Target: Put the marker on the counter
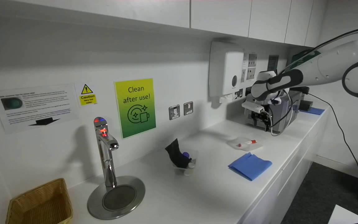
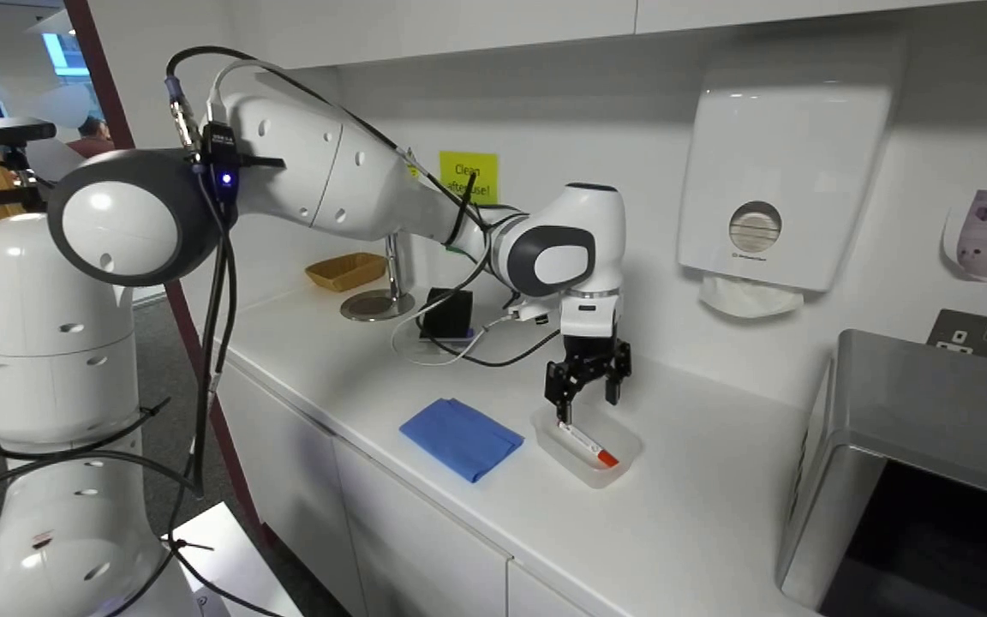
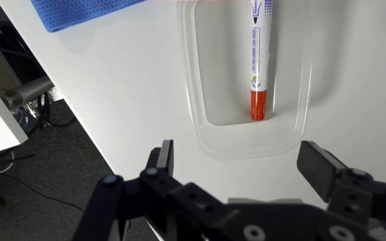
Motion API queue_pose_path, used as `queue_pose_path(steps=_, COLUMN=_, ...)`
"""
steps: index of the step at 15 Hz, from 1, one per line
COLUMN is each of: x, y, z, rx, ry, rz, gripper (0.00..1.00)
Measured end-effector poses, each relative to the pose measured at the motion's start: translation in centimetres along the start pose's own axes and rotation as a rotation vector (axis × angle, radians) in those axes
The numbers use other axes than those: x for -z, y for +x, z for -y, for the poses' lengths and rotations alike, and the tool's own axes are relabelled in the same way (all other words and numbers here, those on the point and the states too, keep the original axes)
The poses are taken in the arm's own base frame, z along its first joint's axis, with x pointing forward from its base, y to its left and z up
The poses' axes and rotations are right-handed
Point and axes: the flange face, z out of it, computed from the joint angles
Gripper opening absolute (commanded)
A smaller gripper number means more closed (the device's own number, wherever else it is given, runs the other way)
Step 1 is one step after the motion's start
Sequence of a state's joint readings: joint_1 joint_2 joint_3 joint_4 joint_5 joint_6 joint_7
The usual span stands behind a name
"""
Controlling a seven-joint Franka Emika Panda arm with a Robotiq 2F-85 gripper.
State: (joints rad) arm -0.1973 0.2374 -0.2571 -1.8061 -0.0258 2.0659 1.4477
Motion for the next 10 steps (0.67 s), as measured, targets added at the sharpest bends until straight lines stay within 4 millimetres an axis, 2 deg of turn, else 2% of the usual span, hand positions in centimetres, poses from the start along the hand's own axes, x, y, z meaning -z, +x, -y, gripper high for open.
queue_pose_path(steps=6, x=-0.8, y=-2.6, z=0.3, rx=0.072, ry=-0.023, rz=0.034, gripper=1.00)
queue_pose_path(steps=10, x=-0.5, y=-2.8, z=0.2, rx=0.109, ry=-0.027, rz=0.061, gripper=1.00)
